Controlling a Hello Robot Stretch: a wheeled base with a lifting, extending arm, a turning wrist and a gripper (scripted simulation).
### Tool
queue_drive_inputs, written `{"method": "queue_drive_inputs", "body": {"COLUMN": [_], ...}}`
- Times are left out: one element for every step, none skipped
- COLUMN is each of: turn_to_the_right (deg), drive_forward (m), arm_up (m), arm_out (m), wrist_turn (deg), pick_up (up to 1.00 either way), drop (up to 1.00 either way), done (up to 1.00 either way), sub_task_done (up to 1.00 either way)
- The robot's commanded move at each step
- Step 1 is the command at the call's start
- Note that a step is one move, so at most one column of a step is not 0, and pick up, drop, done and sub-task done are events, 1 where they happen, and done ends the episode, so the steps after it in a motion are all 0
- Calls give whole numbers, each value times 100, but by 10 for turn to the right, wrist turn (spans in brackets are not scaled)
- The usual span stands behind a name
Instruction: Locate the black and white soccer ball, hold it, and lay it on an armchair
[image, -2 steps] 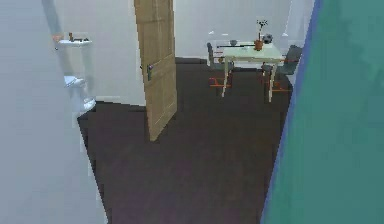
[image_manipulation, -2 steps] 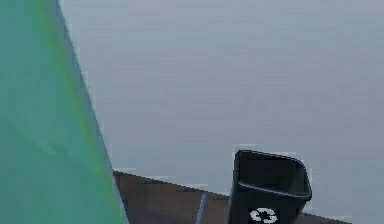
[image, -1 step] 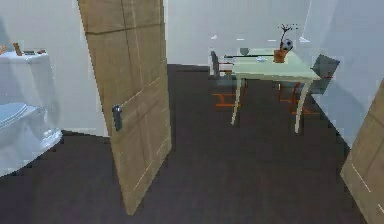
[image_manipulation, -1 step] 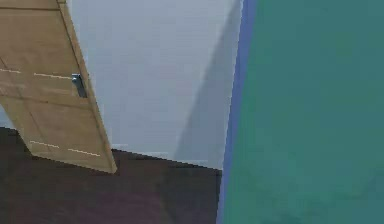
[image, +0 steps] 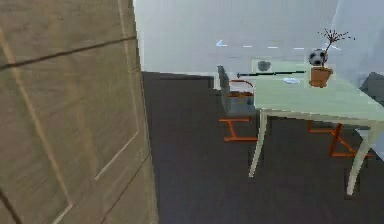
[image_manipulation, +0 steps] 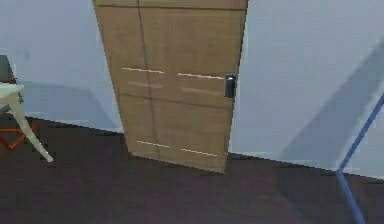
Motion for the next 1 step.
{"method": "queue_drive_inputs", "body": {"turn_to_the_right": [0], "drive_forward": [100], "arm_up": [0], "arm_out": [0], "wrist_turn": [0], "pick_up": [0], "drop": [0], "done": [0], "sub_task_done": [0]}}
